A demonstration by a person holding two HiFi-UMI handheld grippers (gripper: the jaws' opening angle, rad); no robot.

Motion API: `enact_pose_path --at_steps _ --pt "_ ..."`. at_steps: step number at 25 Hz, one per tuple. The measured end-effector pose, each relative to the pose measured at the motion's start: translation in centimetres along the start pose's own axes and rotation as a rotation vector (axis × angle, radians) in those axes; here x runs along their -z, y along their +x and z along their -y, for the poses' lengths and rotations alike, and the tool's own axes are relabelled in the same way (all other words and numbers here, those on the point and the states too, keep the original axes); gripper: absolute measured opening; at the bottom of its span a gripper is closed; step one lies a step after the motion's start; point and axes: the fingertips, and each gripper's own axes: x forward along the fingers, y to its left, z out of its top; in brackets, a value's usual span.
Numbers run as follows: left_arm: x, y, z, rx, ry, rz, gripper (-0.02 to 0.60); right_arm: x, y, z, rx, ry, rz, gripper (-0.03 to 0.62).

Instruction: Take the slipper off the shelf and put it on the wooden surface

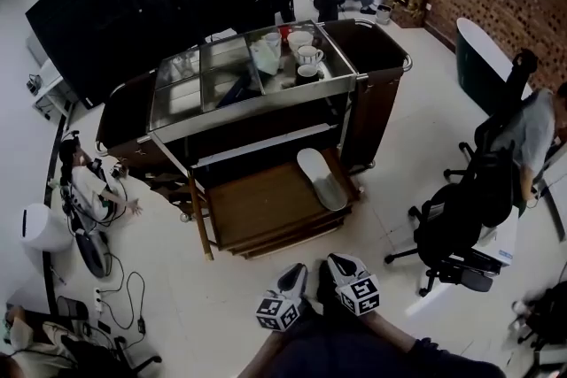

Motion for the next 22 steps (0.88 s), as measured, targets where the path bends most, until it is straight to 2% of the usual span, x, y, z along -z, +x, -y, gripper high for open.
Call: enact_pose_path --at_steps 9,18,22 --pt "1.3 0.4 2.8 0.0 -0.022 0.001 0.046 0.8 -2.8 0.2 -0.038 -0.045 -0.019 0.0" --pt "2.5 1.6 7.8 -0.051 -0.003 0.066 0.031 0.5 -6.5 4.0 -0.087 -0.057 0.037 0.0" --pt "3.8 2.8 9.5 -0.045 -0.005 0.073 0.031 1.2 -6.9 5.2 -0.113 -0.088 0.041 0.0"
